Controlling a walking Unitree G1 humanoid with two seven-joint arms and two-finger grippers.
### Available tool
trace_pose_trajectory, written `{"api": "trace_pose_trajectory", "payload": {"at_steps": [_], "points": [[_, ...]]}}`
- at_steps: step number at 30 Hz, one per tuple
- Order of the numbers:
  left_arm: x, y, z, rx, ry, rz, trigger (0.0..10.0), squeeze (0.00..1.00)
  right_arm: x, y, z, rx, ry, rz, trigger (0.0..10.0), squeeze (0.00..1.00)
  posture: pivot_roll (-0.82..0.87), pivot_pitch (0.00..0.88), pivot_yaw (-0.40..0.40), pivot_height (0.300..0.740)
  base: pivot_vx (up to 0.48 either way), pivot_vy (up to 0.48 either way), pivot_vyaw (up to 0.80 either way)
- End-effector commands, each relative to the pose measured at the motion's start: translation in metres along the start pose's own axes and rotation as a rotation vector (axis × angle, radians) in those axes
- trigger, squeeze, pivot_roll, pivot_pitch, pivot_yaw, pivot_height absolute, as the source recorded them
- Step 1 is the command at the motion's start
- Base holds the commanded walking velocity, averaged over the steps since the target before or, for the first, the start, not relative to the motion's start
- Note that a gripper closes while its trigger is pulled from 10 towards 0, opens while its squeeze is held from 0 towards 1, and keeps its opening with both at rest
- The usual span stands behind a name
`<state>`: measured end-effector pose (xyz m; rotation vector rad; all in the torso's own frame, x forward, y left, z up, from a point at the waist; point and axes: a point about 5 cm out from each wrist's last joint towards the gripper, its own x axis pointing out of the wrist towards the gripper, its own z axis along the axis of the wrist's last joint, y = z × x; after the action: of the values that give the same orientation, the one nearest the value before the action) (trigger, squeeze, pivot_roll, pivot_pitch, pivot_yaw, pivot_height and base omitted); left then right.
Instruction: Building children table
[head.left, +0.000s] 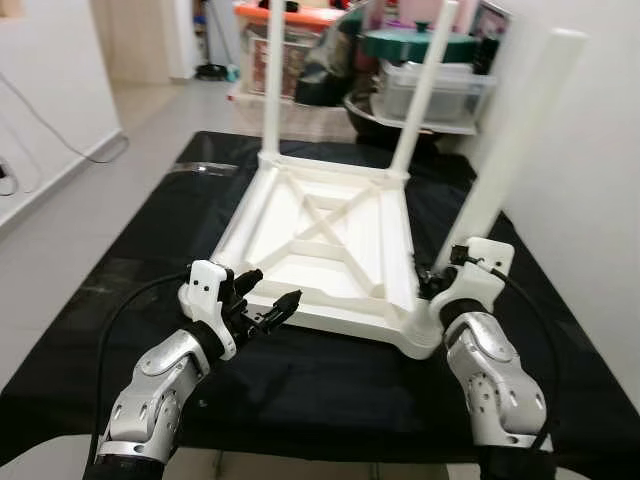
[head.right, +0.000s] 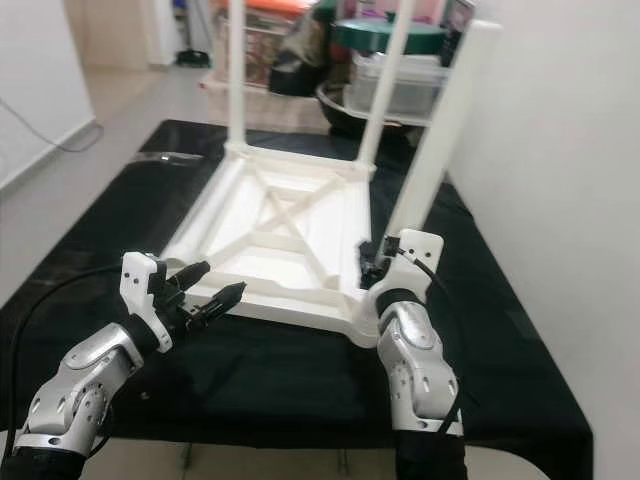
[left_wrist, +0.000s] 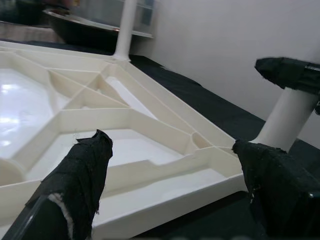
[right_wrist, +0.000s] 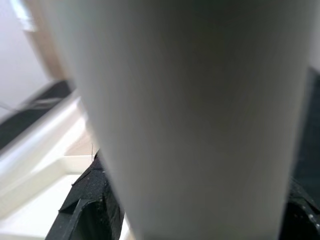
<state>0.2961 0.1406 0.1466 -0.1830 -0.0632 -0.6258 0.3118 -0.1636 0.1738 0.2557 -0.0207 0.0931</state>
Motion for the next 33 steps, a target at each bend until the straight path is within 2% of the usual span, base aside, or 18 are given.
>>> {"api": "trace_pose_trajectory", "payload": {"at_steps": [1, 4, 8, 12, 15, 16, 17, 18, 19, 20, 21, 23, 24, 26, 29, 31, 32, 33], "points": [[0.0, -0.001, -0.003, -0.01, 0.014, -0.009, 10.0, 0.0, 0.005, 0.019, 0.013, 0.051, -0.024, 0.183, 10.0, 0.0, 0.04, 0.0, -0.114, 0.74, 0.0, 0.0, 0.0], [0.001, -0.001, -0.003, -0.012, 0.011, -0.007, 10.0, 0.0, 0.006, 0.034, 0.033, -0.018, -0.062, 0.519, 10.0, 0.0, 0.06, 0.0, -0.127, 0.74, 0.0, 0.0, 0.0], [0.001, -0.002, -0.002, -0.012, 0.007, -0.003, 10.0, 0.0, -0.005, 0.048, 0.021, -0.061, 0.042, 0.834, 10.0, 0.0, 0.06, 0.0, -0.133, 0.74, 0.0, 0.0, 0.0], [0.001, -0.001, -0.002, -0.011, 0.005, 0.002, 10.0, 0.0, -0.017, 0.058, 0.004, -0.126, 0.131, 1.027, 10.0, 0.0, 0.08, 0.0, -0.142, 0.74, 0.0, 0.0, 0.0], [0.001, -0.001, -0.002, -0.01, 0.004, 0.008, 10.0, 0.0, -0.015, 0.063, -0.008, -0.172, 0.168, 1.063, 10.0, 0.0, 0.08, 0.0, -0.142, 0.74, 0.0, 0.0, 0.0], [0.001, -0.001, -0.002, -0.009, 0.004, 0.01, 10.0, 0.0, -0.011, 0.064, -0.012, -0.202, 0.175, 1.046, 9.2, 0.0, 0.08, 0.0, -0.142, 0.74, 0.0, 0.0, 0.0], [0.001, 0.0, -0.002, -0.009, 0.003, 0.013, 10.0, 0.0, -0.004, 0.063, -0.015, -0.236, 0.178, 1.005, 5.9, 0.0, 0.08, 0.0, -0.142, 0.74, 0.0, 0.0, 0.0], [0.001, 0.0, -0.002, -0.009, 0.003, 0.014, 10.0, 0.0, 0.001, 0.062, -0.017, -0.256, 0.181, 0.98, 5.9, 0.0, 0.08, 0.0, -0.142, 0.74, 0.0, 0.0, 0.0], [0.001, 0.0, -0.002, -0.008, 0.002, 0.014, 10.0, 0.0, 0.017, 0.052, -0.02, -0.267, 0.199, 0.788, 0.0, 0.0, 0.09, 0.0, -0.152, 0.74, 0.0, 0.0, 0.0], [0.001, 0.0, -0.002, -0.008, 0.002, 0.014, 10.0, 0.0, 0.017, 0.052, -0.02, -0.267, 0.199, 0.788, 0.0, 0.0, 0.09, 0.0, -0.152, 0.74, 0.0, 0.0, 0.0], [0.001, 0.0, -0.002, -0.008, 0.002, 0.015, 10.0, 0.0, 0.028, 0.045, -0.023, -0.271, 0.214, 0.654, 0.0, 0.0, 0.09, 0.0, -0.152, 0.74, 0.0, 0.0, 0.0], [0.0, 0.0, -0.001, -0.009, 0.003, 0.013, 10.0, 0.0, 0.046, -0.001, -0.024, -0.174, 0.232, 0.067, 0.0, 0.0, 0.08, 0.0, -0.142, 0.74, 0.0, 0.0, 0.0], [0.0, 0.0, -0.001, -0.009, 0.003, 0.013, 10.0, 0.0, 0.046, -0.001, -0.024, -0.174, 0.232, 0.067, 0.0, 0.0, 0.08, 0.0, -0.142, 0.74, 0.0, 0.0, 0.0], [0.0, -0.001, -0.001, -0.011, 0.003, 0.008, 10.0, 0.0, 0.033, -0.041, -0.031, -0.072, 0.253, -0.339, 0.0, 0.0, 0.08, 0.0, -0.138, 0.74, 0.0, 0.0, 0.0], [0.0, -0.001, -0.001, -0.012, 0.003, 0.006, 10.0, 0.0, 0.025, -0.053, -0.035, -0.05, 0.258, -0.441, 0.0, 0.0, 0.08, 0.0, -0.138, 0.74, 0.0, 0.0, 0.0], [0.0, -0.001, -0.001, -0.018, 0.0, 0.001, 10.0, 0.0, 0.004, -0.058, -0.041, -0.058, 0.262, -0.525, 0.0, 0.0, 0.06, 0.0, -0.125, 0.74, 0.0, 0.0, 0.0], [0.0, -0.001, 0.0, -0.019, 0.0, -0.001, 10.0, 0.0, -0.003, -0.051, -0.044, -0.042, 0.268, -0.498, 1.3, 0.0, 0.05, 0.0, -0.118, 0.74, 0.0, 0.0, 0.0], [0.0, 0.0, 0.0, -0.02, 0.0, -0.003, 10.0, 0.0, -0.007, -0.045, -0.045, -0.029, 0.273, -0.462, 7.5, 0.0, 0.05, 0.0, -0.117, 0.74, 0.0, 0.0, 0.0]]}}
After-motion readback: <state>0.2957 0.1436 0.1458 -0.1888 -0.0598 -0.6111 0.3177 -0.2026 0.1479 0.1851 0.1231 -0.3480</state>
